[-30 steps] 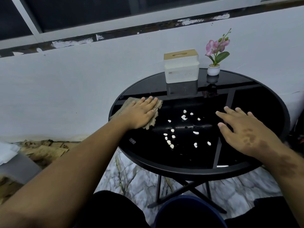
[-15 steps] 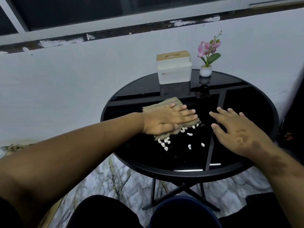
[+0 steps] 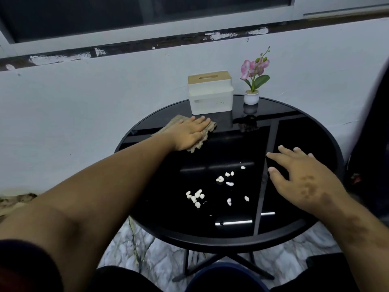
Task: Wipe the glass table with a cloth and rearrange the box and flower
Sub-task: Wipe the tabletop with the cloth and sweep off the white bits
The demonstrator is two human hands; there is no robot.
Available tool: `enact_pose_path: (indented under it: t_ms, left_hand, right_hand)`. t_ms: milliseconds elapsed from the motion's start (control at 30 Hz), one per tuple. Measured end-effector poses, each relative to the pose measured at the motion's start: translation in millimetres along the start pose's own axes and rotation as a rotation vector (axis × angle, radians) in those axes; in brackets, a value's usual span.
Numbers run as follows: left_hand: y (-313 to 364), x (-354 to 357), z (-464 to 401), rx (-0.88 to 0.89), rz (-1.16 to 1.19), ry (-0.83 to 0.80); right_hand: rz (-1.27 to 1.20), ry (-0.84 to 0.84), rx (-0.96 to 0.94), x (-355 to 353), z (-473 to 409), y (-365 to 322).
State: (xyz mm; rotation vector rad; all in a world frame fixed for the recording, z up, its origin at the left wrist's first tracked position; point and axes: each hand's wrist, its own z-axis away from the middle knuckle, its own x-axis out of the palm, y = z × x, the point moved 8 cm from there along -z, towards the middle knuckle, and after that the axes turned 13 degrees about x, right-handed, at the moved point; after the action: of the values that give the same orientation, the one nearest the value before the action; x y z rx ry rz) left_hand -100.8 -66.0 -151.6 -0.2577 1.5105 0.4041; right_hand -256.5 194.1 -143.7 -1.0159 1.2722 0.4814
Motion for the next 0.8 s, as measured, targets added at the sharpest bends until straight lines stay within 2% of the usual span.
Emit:
enact_pose_path:
  t_ms: [167, 333, 500, 667, 800]
  left_hand:
    - [23.8, 4.1, -29.6, -0.162, 0.003, 0.007]
    - [86.2, 9.2, -33.7, -0.135, 0.014, -0.002]
    - [149.5, 23.9, -22.3, -0.141, 0.076, -0.045]
    - [143.7, 22.4, -29.9, -0.112, 0.104, -0.063]
    - [125.1, 11.7, -63.1, -0.108, 0.081, -0.012]
  right_hand:
    - [0.009, 0.009, 0.008, 0.5, 2.7, -0.5]
    - [-0.053, 0.017, 0.029, -1.9, 4.2, 2.3]
    - [-0.237, 0.124, 0.126, -19.9, 1.8, 21.0]
    - [-0.046, 0.099, 0.151, -20.1, -11.8, 40.9]
    - [-0.014, 0.102, 0.163, -16.0, -14.0, 43.3]
